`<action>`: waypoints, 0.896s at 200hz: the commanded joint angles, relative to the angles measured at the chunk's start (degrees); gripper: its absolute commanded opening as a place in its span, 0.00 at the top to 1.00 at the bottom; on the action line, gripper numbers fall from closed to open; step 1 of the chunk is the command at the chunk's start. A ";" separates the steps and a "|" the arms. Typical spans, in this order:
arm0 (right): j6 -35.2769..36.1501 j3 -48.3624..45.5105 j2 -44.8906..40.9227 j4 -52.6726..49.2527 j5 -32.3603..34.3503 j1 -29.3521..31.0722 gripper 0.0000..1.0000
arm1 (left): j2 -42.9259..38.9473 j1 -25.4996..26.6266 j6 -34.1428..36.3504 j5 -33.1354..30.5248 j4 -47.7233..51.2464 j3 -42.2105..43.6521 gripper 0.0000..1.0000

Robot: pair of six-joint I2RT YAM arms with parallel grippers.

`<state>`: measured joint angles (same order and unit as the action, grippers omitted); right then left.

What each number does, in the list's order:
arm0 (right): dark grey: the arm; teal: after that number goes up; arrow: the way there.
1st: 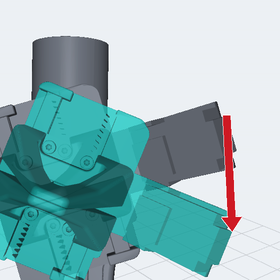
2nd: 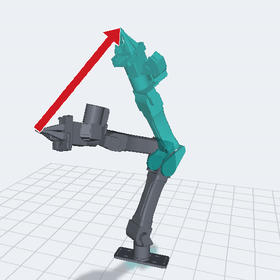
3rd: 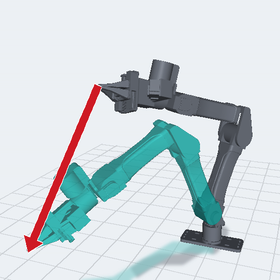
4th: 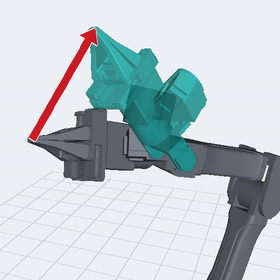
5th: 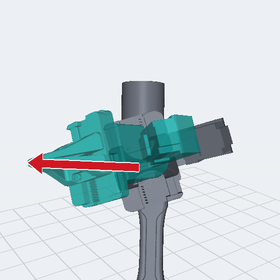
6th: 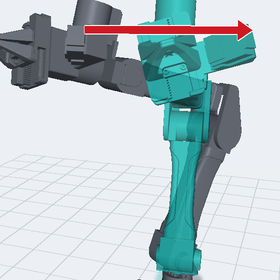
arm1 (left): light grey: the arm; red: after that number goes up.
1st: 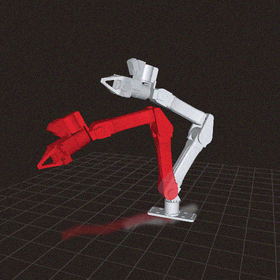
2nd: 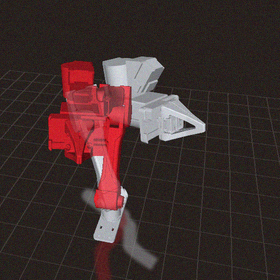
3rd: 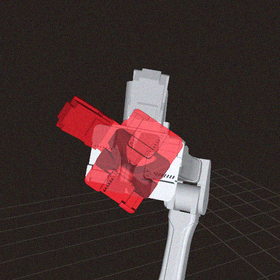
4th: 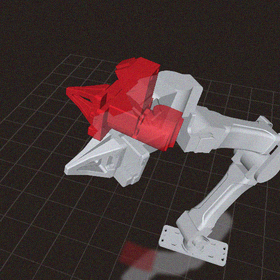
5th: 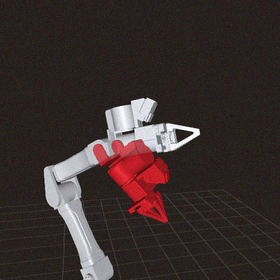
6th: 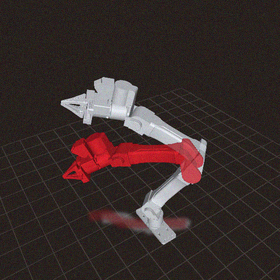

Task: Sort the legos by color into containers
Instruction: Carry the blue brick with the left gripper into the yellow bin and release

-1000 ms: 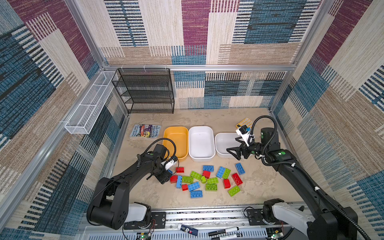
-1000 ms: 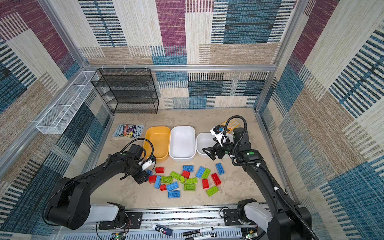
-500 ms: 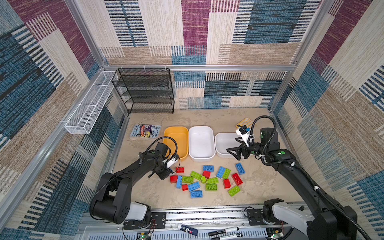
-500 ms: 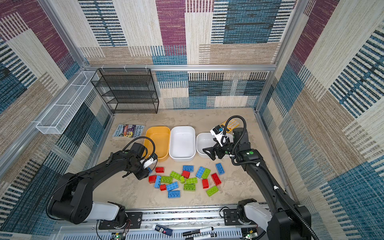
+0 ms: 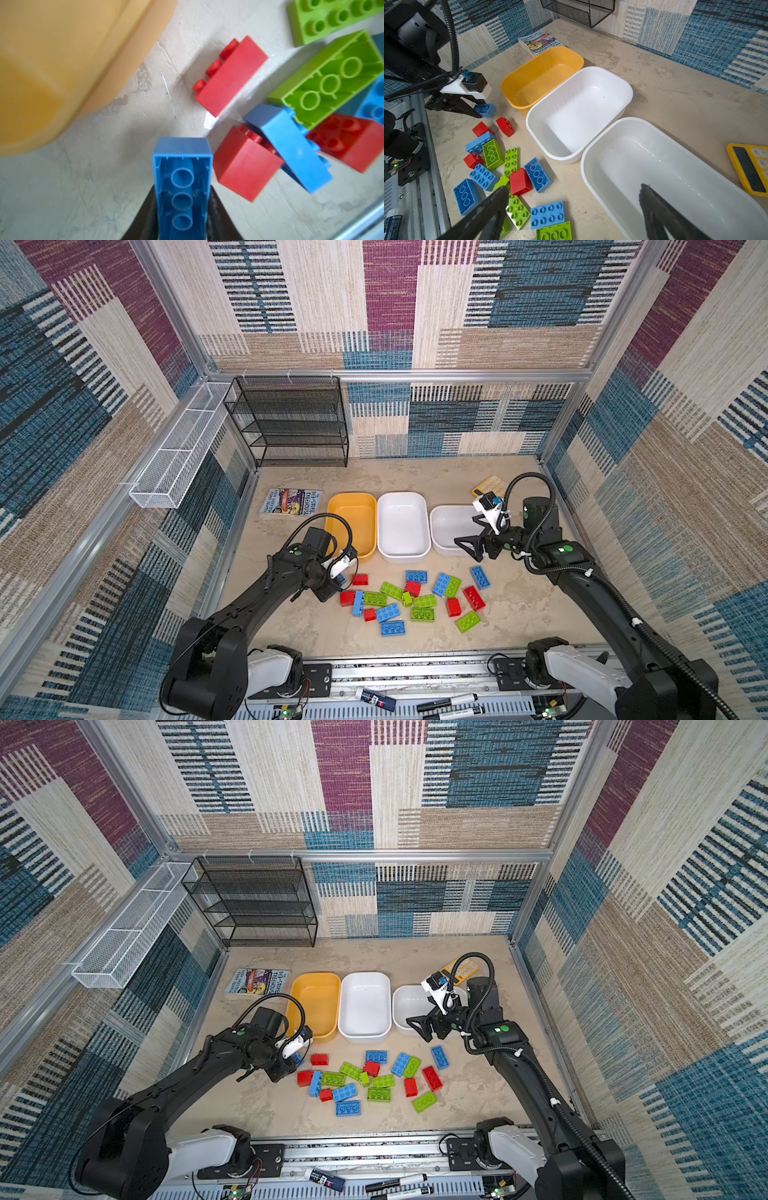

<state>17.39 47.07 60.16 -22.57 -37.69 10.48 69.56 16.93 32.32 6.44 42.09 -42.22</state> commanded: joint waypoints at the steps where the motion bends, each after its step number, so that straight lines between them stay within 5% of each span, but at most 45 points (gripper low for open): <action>1: -0.25 0.54 -0.15 -0.10 -2.44 0.07 0.01 | -3.83 -0.01 1.08 1.21 9.56 -3.35 0.72; 34: -0.57 2.61 1.07 -0.11 -3.34 0.07 0.01 | -4.87 -0.14 -0.33 -0.22 11.88 -11.50 0.70; 120: -2.70 5.21 2.27 1.29 -2.88 0.07 0.01 | 28.13 -0.32 -30.19 -13.01 -0.38 -36.85 0.70; 179: -3.15 5.50 2.21 0.94 -1.34 0.07 0.01 | 44.36 -0.32 -39.83 -17.81 -0.71 -48.08 0.70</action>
<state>15.00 52.36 62.50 -22.24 -40.21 10.48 110.39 16.64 -0.40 -8.69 41.95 -87.33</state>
